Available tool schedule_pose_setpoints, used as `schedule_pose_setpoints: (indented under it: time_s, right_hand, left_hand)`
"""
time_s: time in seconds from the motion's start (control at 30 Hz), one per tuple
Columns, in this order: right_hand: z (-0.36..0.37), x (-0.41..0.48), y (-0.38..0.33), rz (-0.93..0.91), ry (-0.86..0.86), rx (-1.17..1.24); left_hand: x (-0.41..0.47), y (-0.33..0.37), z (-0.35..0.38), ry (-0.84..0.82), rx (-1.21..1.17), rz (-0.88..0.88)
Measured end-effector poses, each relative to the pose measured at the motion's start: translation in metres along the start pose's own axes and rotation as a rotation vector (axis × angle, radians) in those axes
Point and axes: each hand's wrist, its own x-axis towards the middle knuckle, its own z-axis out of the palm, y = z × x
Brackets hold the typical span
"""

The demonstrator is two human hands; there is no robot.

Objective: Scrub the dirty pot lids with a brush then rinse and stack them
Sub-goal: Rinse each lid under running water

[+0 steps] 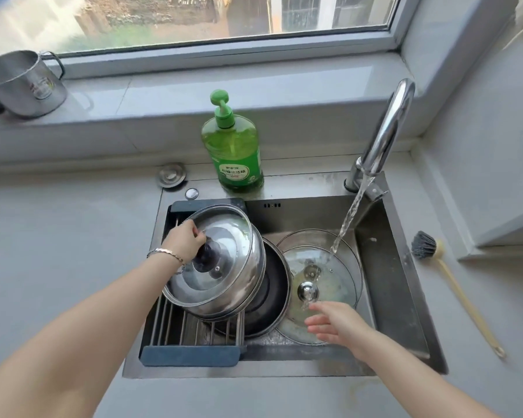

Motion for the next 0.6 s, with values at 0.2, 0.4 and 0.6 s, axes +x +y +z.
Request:
schedule_pose_setpoints:
  time_s: [0.2,0.4,0.6]
  right_hand:
    - [-0.016,0.024,0.008,0.023,0.083,-0.065]
    - [-0.02,0.089,0.006,-0.085,0.232,-0.358]
    - [-0.007,0.141,0.003,-0.239,0.224,-1.055]
  left_hand:
    - [0.02,-0.018,0.014,0.086,-0.1,-0.056]
    - [-0.001,0.01,0.028,0.128,0.097,-0.098]
    - [-0.042,0.043,0.057,0.439,0.044,0.526]
